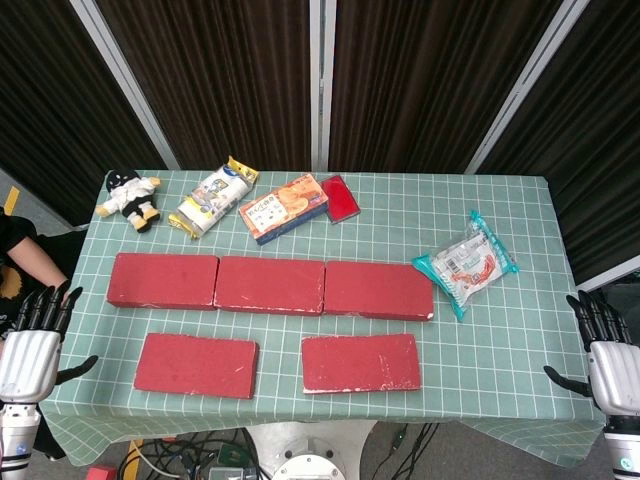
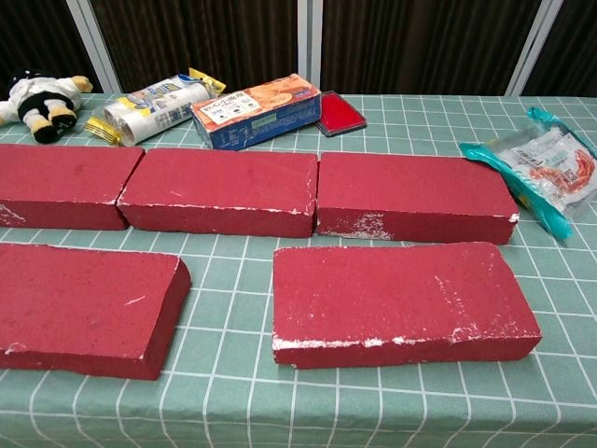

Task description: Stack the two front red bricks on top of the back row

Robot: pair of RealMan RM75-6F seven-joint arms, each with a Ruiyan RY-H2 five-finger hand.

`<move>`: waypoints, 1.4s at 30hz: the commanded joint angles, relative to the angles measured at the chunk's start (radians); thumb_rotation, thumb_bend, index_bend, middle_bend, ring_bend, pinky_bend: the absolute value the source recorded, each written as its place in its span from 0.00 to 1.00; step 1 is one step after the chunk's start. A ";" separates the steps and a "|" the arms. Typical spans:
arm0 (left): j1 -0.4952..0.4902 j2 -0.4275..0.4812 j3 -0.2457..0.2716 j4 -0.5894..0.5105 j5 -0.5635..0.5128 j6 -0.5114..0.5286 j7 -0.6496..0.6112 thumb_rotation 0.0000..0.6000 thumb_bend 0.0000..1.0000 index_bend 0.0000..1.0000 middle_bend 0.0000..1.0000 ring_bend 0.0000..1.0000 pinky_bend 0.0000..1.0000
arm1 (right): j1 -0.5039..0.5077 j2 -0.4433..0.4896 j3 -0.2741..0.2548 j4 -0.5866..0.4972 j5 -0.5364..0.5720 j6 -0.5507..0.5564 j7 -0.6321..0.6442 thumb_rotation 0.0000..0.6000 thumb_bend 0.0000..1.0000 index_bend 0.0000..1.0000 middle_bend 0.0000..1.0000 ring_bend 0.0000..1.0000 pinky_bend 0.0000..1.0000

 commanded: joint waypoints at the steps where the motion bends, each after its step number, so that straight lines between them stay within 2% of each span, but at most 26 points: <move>1: 0.000 0.003 0.001 -0.004 0.000 -0.002 0.001 1.00 0.00 0.04 0.00 0.00 0.00 | 0.000 -0.001 -0.001 0.001 -0.001 -0.001 0.001 1.00 0.00 0.00 0.00 0.00 0.00; 15: -0.008 0.030 0.014 -0.049 0.016 -0.022 0.001 1.00 0.00 0.04 0.00 0.00 0.00 | 0.001 0.006 0.006 -0.003 0.005 -0.001 0.008 1.00 0.00 0.00 0.00 0.00 0.00; 24: -0.008 0.028 0.083 -0.099 0.066 -0.077 -0.073 1.00 0.00 0.04 0.00 0.00 0.00 | -0.001 0.021 0.005 -0.007 -0.005 0.006 0.003 1.00 0.00 0.00 0.00 0.00 0.00; 31: -0.074 -0.009 0.123 -0.135 0.084 -0.234 -0.054 1.00 0.00 0.04 0.00 0.00 0.00 | 0.004 0.031 0.013 -0.005 0.007 -0.001 0.022 1.00 0.00 0.00 0.00 0.00 0.00; 36: -0.122 -0.048 0.123 -0.149 0.020 -0.359 0.013 1.00 0.00 0.04 0.00 0.00 0.00 | 0.006 0.033 0.016 0.005 0.010 -0.004 0.011 1.00 0.00 0.00 0.00 0.00 0.00; 42: -0.150 -0.123 0.109 -0.132 -0.017 -0.406 0.067 1.00 0.00 0.04 0.00 0.00 0.00 | 0.006 0.032 0.021 0.011 0.022 -0.005 0.003 1.00 0.00 0.00 0.00 0.00 0.00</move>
